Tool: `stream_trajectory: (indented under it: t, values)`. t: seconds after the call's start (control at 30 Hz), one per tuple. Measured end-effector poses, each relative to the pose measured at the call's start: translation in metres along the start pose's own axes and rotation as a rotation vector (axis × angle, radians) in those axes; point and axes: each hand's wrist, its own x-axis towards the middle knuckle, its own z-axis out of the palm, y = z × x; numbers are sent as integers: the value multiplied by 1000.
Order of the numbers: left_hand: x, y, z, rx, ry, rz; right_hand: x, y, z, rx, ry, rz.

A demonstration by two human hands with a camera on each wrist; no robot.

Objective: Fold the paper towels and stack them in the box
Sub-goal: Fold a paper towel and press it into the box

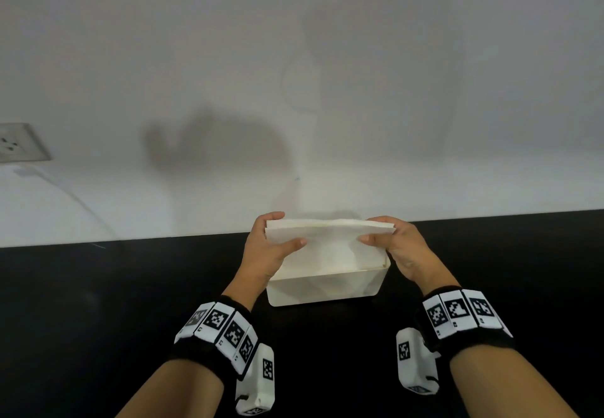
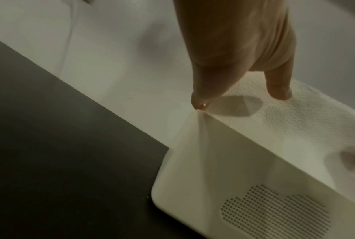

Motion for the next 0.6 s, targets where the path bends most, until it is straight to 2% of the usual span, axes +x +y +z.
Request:
stream_trajectory:
  t: [0.2,0.33,0.4,0.47,0.53,0.6]
  values:
    - [8,0,-1,-1,-50,-8,6,4,0,-159,26,95]
    - [10,10,-4,122,-39,-39,3,-8,5,-233,86,44]
    - [12,28,-11,314,6,85,-2,-24,4,-253,128,-17]
    - [11,51,-11,592,1,301,-9,-41,6,-363,145,-119]
    - [7,71,1,846,-124,459,-20,-58,17,-538,107,-240]
    - [5,80,16,952,-240,513,-30,-70,33,-656,53,-349]
